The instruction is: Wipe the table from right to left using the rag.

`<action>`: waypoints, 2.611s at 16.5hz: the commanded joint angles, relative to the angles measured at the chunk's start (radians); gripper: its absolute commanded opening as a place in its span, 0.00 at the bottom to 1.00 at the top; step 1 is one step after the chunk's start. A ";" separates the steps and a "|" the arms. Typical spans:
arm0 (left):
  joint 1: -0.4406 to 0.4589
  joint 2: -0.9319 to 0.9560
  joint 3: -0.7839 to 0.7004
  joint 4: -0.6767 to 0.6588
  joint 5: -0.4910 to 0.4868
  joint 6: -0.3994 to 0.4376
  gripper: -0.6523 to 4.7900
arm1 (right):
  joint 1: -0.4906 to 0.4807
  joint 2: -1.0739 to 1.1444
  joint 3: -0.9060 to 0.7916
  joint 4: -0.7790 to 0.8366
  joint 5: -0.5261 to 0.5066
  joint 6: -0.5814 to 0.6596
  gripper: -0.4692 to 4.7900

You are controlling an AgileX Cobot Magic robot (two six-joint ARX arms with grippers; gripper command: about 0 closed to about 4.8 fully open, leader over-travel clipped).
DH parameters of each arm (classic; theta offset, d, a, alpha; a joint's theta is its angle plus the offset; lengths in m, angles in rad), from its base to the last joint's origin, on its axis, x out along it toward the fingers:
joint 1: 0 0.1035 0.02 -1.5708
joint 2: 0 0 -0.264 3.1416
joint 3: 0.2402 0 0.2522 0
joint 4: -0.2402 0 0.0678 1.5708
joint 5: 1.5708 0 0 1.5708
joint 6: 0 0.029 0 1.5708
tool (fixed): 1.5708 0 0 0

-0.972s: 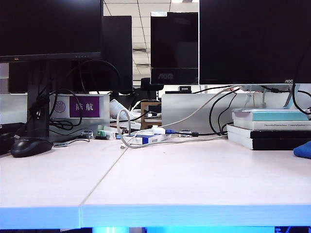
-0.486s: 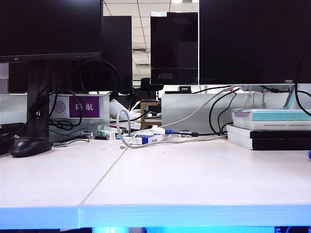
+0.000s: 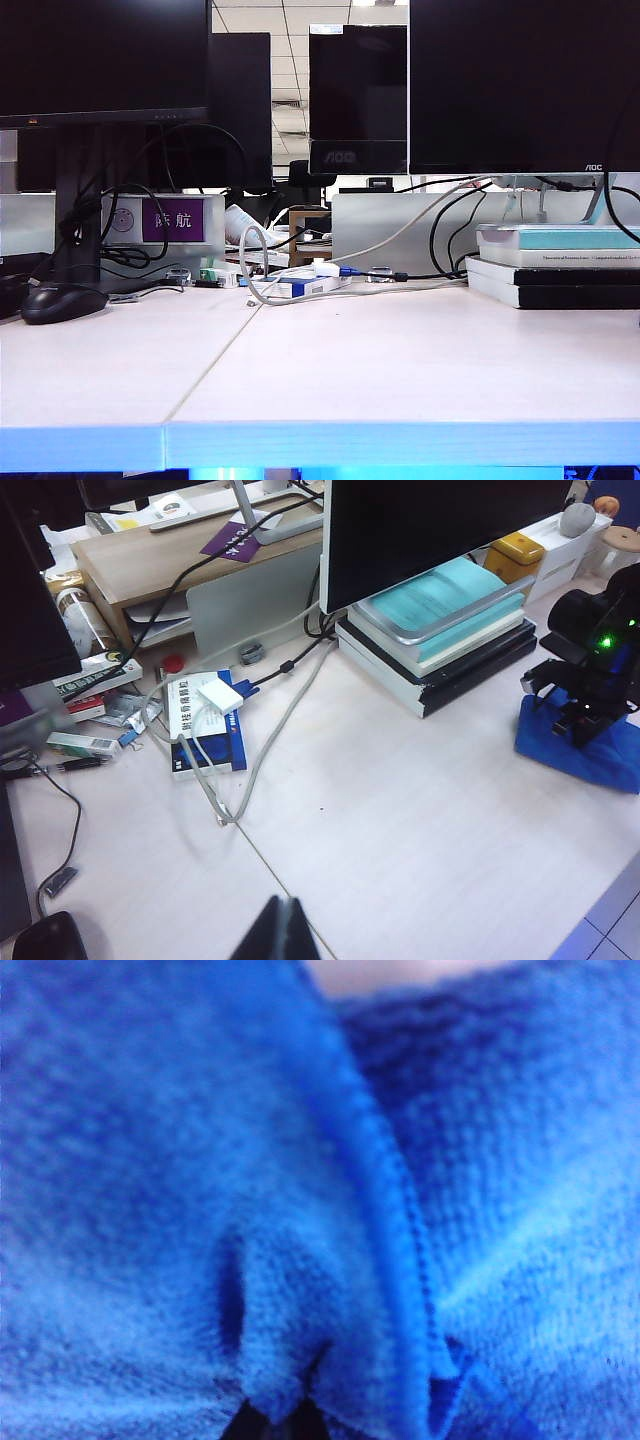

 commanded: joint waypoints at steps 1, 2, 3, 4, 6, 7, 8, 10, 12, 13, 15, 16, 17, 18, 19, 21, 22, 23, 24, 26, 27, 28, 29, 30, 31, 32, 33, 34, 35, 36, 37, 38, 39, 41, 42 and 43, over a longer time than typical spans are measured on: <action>-0.001 -0.004 0.004 0.005 0.006 0.001 0.11 | 0.040 0.009 -0.008 -0.001 -0.081 0.019 0.08; -0.001 -0.004 0.004 0.005 0.006 0.001 0.11 | 0.061 0.009 -0.008 0.002 -0.087 0.019 0.08; -0.001 -0.004 0.004 0.004 0.006 0.001 0.11 | 0.084 0.009 -0.008 0.011 -0.089 0.025 0.08; -0.001 -0.004 0.004 0.002 0.006 0.001 0.11 | 0.099 0.009 -0.008 0.019 -0.089 0.045 0.08; -0.001 -0.004 0.004 -0.003 0.006 0.001 0.11 | 0.146 0.009 -0.008 0.023 -0.097 0.097 0.08; -0.001 -0.004 0.004 -0.003 0.006 0.001 0.11 | 0.161 0.009 -0.008 0.024 -0.096 0.097 0.08; -0.001 -0.005 0.004 -0.004 0.006 0.001 0.11 | 0.182 0.010 -0.008 0.026 -0.096 0.097 0.08; -0.001 -0.005 0.004 -0.015 0.006 0.001 0.11 | 0.222 0.010 -0.008 0.024 -0.114 0.098 0.08; -0.001 -0.005 0.004 -0.017 0.006 0.001 0.11 | 0.256 0.009 -0.008 0.025 -0.218 0.150 0.08; -0.001 -0.005 0.004 -0.017 0.006 0.001 0.11 | 0.269 0.010 -0.008 0.027 -0.254 0.151 0.08; -0.001 -0.005 0.004 -0.018 0.006 0.001 0.11 | 0.292 0.010 -0.008 0.039 -0.293 0.168 0.08; -0.001 -0.005 0.004 -0.018 0.006 0.001 0.11 | 0.301 0.010 -0.008 0.042 -0.306 0.184 0.08; -0.001 -0.005 0.004 -0.018 0.006 0.001 0.11 | 0.329 0.010 -0.008 0.043 -0.310 0.206 0.08; -0.001 -0.005 0.004 -0.018 0.006 0.001 0.11 | 0.345 0.010 -0.008 0.044 -0.309 0.212 0.08; -0.001 -0.005 0.004 -0.018 0.006 0.001 0.11 | 0.360 0.010 -0.008 0.044 -0.310 0.222 0.08; -0.001 -0.005 0.004 -0.017 0.006 0.001 0.11 | 0.414 0.010 -0.008 0.045 -0.309 0.247 0.08; -0.001 -0.005 0.004 -0.018 0.006 0.001 0.11 | 0.431 0.010 -0.008 0.050 -0.310 0.261 0.08; -0.001 -0.005 0.004 -0.018 0.006 0.002 0.11 | 0.449 0.010 -0.008 0.057 -0.308 0.277 0.08; -0.001 -0.005 0.004 -0.018 0.006 0.001 0.11 | 0.467 0.010 -0.008 0.069 -0.311 0.289 0.08; -0.001 -0.005 0.004 -0.017 0.006 0.002 0.11 | 0.508 0.010 -0.008 0.090 -0.317 0.318 0.08; -0.001 -0.005 0.004 -0.017 0.006 0.002 0.11 | 0.518 0.010 -0.008 0.097 -0.317 0.328 0.08; -0.001 -0.005 0.004 -0.017 0.006 0.001 0.11 | 0.526 0.010 -0.008 0.102 -0.326 0.338 0.08; -0.001 -0.005 0.004 -0.017 0.006 0.002 0.11 | 0.540 0.010 -0.008 0.115 -0.352 0.353 0.08; -0.001 -0.005 0.004 -0.017 0.006 0.002 0.11 | 0.559 0.010 -0.008 0.136 -0.362 0.376 0.08; -0.001 -0.005 0.004 -0.017 0.006 0.002 0.11 | 0.578 0.011 -0.008 0.152 -0.359 0.399 0.08; -0.001 -0.005 0.004 -0.017 0.006 0.002 0.11 | 0.597 0.013 -0.008 0.167 -0.357 0.410 0.08; -0.001 -0.005 0.004 -0.017 0.006 0.002 0.11 | 0.616 0.013 -0.008 0.176 -0.358 0.415 0.08; -0.001 -0.005 0.004 -0.017 0.006 0.002 0.11 | 0.632 0.015 -0.008 0.185 -0.358 0.423 0.08; -0.001 -0.005 0.004 -0.017 0.006 0.002 0.11 | 0.655 0.015 -0.008 0.203 -0.359 0.443 0.08; -0.001 -0.005 0.004 -0.018 0.006 0.002 0.11 | 0.670 0.015 -0.008 0.217 -0.360 0.460 0.08; -0.001 -0.005 0.004 -0.018 0.006 0.002 0.11 | 0.683 0.015 -0.008 0.233 -0.362 0.475 0.08; -0.001 -0.005 0.004 -0.018 0.006 0.001 0.11 | 0.695 0.015 -0.008 0.246 -0.362 0.496 0.08; -0.001 -0.005 0.004 -0.029 0.005 0.001 0.11 | 0.710 0.015 -0.008 0.268 -0.392 0.516 0.08; -0.001 -0.005 0.004 -0.080 -0.024 0.000 0.11 | 0.732 0.016 -0.007 0.298 -0.411 0.541 0.08; -0.001 -0.005 0.004 -0.113 -0.056 0.000 0.11 | 0.743 0.016 -0.007 0.310 -0.416 0.544 0.08; -0.001 -0.005 0.004 -0.157 -0.066 0.001 0.11 | 0.760 0.016 -0.007 0.328 -0.423 0.557 0.08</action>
